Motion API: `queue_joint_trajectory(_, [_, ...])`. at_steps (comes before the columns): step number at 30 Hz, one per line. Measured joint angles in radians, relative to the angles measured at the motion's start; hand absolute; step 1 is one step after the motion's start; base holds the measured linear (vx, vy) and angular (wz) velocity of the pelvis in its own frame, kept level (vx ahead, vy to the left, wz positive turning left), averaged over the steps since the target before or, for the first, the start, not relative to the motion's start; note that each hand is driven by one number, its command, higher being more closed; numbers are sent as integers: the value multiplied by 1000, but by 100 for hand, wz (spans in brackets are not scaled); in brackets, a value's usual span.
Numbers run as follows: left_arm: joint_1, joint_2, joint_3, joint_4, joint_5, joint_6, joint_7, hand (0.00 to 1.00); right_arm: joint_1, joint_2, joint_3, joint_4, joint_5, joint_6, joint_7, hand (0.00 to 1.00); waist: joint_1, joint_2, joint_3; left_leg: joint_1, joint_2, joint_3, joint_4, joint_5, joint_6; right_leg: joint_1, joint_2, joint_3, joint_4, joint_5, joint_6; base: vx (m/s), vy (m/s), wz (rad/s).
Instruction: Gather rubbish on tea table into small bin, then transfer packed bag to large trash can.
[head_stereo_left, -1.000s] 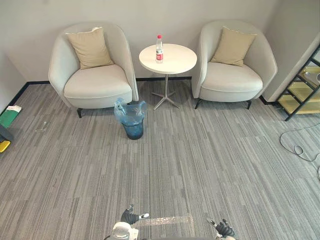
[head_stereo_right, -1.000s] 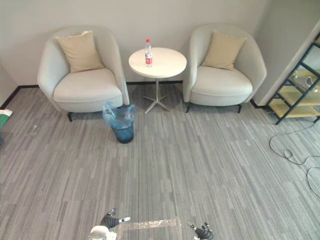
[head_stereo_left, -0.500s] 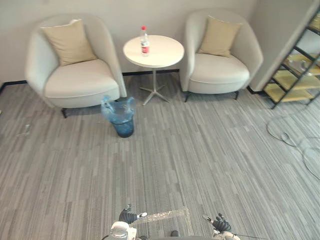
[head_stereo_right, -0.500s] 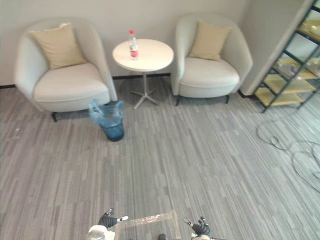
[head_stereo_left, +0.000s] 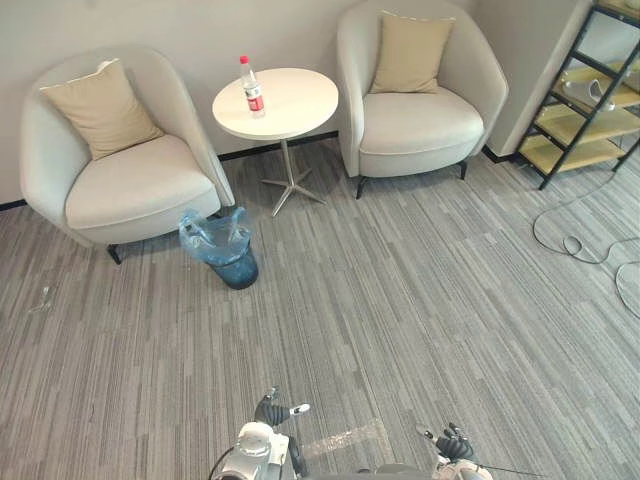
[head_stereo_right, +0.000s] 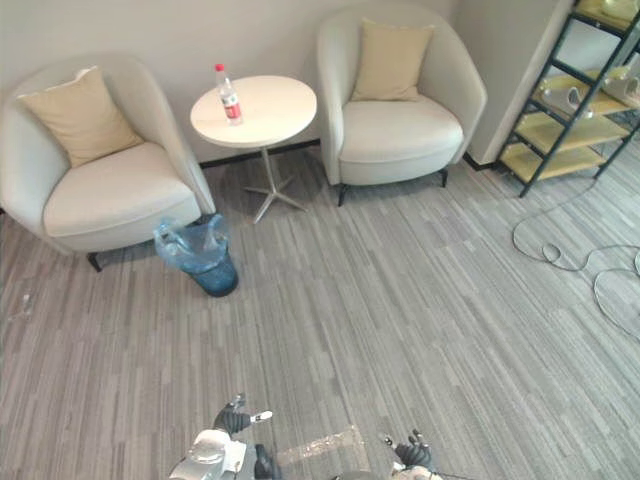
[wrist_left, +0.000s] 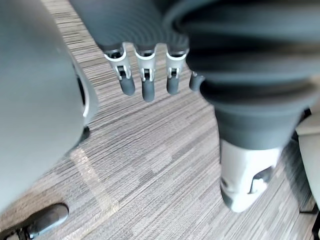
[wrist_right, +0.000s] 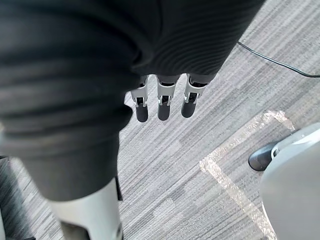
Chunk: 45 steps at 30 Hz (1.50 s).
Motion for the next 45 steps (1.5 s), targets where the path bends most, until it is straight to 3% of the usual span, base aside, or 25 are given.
queue_joint_trajectory(2, [1, -3, 0, 0, -2, -3, 0, 0, -8, -5, 9, 4, 0, 3, -5, 0, 11, 11, 5, 0, -21, -22, -146, 145, 41, 23, -9, 33, -26, -25, 25, 311, 235, -51])
queue_joint_trajectory(3, [0, 3, 1, -2, -2, -4, 0, 0, -11, -3, 19, 5, 0, 7, -6, 0, 17, 5, 0, 5, -36, -20, -138, 168, 61, 31, -24, 39, -25, -41, 29, 363, 253, -33])
queue_joint_trajectory(4, [0, 7, 2, -4, -2, -4, 0, 0, -11, 9, 24, 7, -4, 10, -2, 0, 11, -18, -7, -4, -61, -15, -117, 134, 79, 25, -45, 31, 3, -54, 42, 462, 272, -14])
queue_joint_trajectory(6, [-1, 10, 2, -4, -2, -4, 0, 0, -12, 20, 22, 6, -9, 10, -2, 0, 10, -29, -6, 11, -82, -11, -113, 92, 99, -59, -51, 3, 199, -65, 61, 392, 194, 1])
queue_joint_trajectory(7, [-2, 9, -3, -4, -10, -3, -1, 0, -11, 24, 17, 6, -11, 11, 0, 0, 13, -39, -3, 46, -99, 1, -129, 80, 107, -121, -52, -4, 371, -66, 93, 398, 183, 2])
queue_joint_trajectory(8, [-2, 11, -13, -2, -18, 2, -1, 0, -10, 27, 18, 5, -11, 11, 4, 0, 10, -51, -4, 99, -125, 0, -152, 62, 117, -195, -66, -11, 568, -47, 171, 405, 179, 1])
queue_joint_trajectory(9, [-1, 14, -21, 4, -19, 5, 0, 0, -9, 26, 18, 2, -12, 10, 7, 0, 11, -53, -3, 137, -137, -3, -164, 49, 120, -226, -72, -24, 669, -49, 186, 416, 161, 4])
queue_joint_trajectory(12, [-6, 21, -49, 21, -19, 6, 0, 0, -8, 13, 27, -5, -11, 7, 13, 0, -7, -38, 6, 298, -152, -47, -234, 21, 122, -330, -86, -167, 824, -103, 143, 476, 105, 39])
queue_joint_trajectory(14, [-23, 22, -49, 25, -19, 6, 0, 0, -20, 5, 28, -7, -11, -1, 15, 0, -10, -26, 15, 364, -129, -76, -277, 21, 122, -385, -73, -256, 717, -130, 103, 487, -34, 55])
queue_joint_trajectory(16, [-42, 21, -49, 24, -19, 5, 0, 0, -24, -2, 33, -32, -10, -5, 16, 0, -13, -4, 29, 408, -82, -109, -303, 21, 121, -448, -39, -285, 496, -98, 100, 432, -78, 54])
queue_joint_trajectory(17, [-44, 21, -49, 24, -19, 5, -1, 0, -27, -4, 36, -43, -10, -7, 16, 0, -20, 0, 32, 424, -69, -122, -316, 18, 117, -462, -29, -279, 397, -50, 102, 344, -119, 54])
queue_joint_trajectory(19, [-39, 31, -50, 24, -18, 4, -2, 0, -30, 7, 39, -41, -10, -9, 17, 0, -38, -24, 35, 466, -63, -161, -321, -14, 66, -461, -27, -206, 127, 143, 106, 498, -216, 67])
queue_joint_trajectory(20, [-32, 34, -49, 25, -18, 4, -2, 0, -26, 15, 38, -37, -9, -7, 16, 0, -39, -49, 29, 491, -68, -174, -320, -40, 45, -461, -34, -181, 98, 216, 114, 496, -299, 59])
queue_joint_trajectory(21, [-32, 27, -47, 38, -17, 5, -2, 0, -28, 13, 34, -39, -8, -8, 17, 0, -50, -32, 34, 514, -43, -205, -314, -72, 26, -465, -21, -191, 172, 258, 90, 487, -319, 58])
queue_joint_trajectory(24, [-36, -7, -21, 44, 2, 4, -3, 0, -27, 19, 7, -44, -8, -10, 24, 0, -53, -8, 36, 446, 10, -221, -89, -79, 13, -435, -13, -256, 260, 135, 56, 445, -336, 61])
queue_joint_trajectory(25, [-35, -25, 12, 38, 3, 5, -4, 0, -13, 18, 10, -63, -7, -8, 27, 0, -53, -3, 41, 340, 57, -217, 179, -70, -33, -373, 0, -286, 253, 101, 34, 392, -292, 58])
queue_joint_trajectory(27, [-10, -41, 39, -5, 2, 3, -3, 0, 12, 19, 23, -88, -7, -3, 27, 0, -40, -2, 44, 243, 120, -194, 443, -73, -68, -287, 28, -311, 238, 64, 15, 390, -256, 32])
queue_joint_trajectory(30, [13, -49, 39, -49, -1, 3, -2, 0, 25, 31, 23, -88, 1, -3, 26, 0, -13, -19, 45, 131, 153, -91, 482, -85, -47, -166, 32, -323, 189, 24, -1, 362, -183, 0])
queue_joint_trajectory(33, [6, -49, 17, -48, -1, 3, -2, 0, 7, 27, 18, -80, 2, -2, 24, 0, 3, -18, 45, 80, 63, -88, 96, -60, -22, -96, 10, -296, 121, 14, 18, 371, 8, -20])
queue_joint_trajectory(36, [4, -38, -18, -42, -1, 2, -1, 0, -7, 25, 20, -66, 1, -2, 18, 0, 17, -7, 41, 91, -14, -137, -244, 157, -33, -29, -9, -252, 66, -8, 56, 397, 134, -35])
queue_joint_trajectory(37, [0, -32, -25, -33, -1, 1, -1, 0, -18, 27, 23, -55, 1, -2, 15, 0, 19, -5, 40, 103, -19, -132, -249, 231, 0, -9, -12, -228, 55, -20, 73, 437, 200, -45])
queue_joint_trajectory(40, [-30, -5, -57, -1, 0, 2, -2, 0, -34, 42, 31, -38, -7, 1, 17, 0, 15, -46, 30, 95, -71, -100, -183, 158, 67, -16, -74, -163, 81, -35, 100, 435, 199, -14])
queue_joint_trajectory(42, [-24, -3, -58, 2, 1, 2, -2, 0, -34, 39, 40, -37, -10, 1, 18, 0, 25, -48, 18, 117, -88, -67, -165, 104, 81, -84, -89, -106, 249, -55, 134, 426, 229, -36])
queue_joint_trajectory(44, [-17, 10, -87, 3, 1, 4, -2, 0, -34, 39, 50, -38, -16, 2, 25, 0, 17, -52, 17, 195, -120, -56, -190, 64, 103, -222, -110, -81, 598, -30, 235, 356, 177, -18])
queue_joint_trajectory(45, [-18, 18, -98, 8, 1, 5, -2, 0, -36, 35, 56, -38, -22, 2, 26, 0, 15, -54, 17, 227, -128, -59, -201, 54, 110, -257, -114, -80, 696, -41, 232, 357, 128, 5])
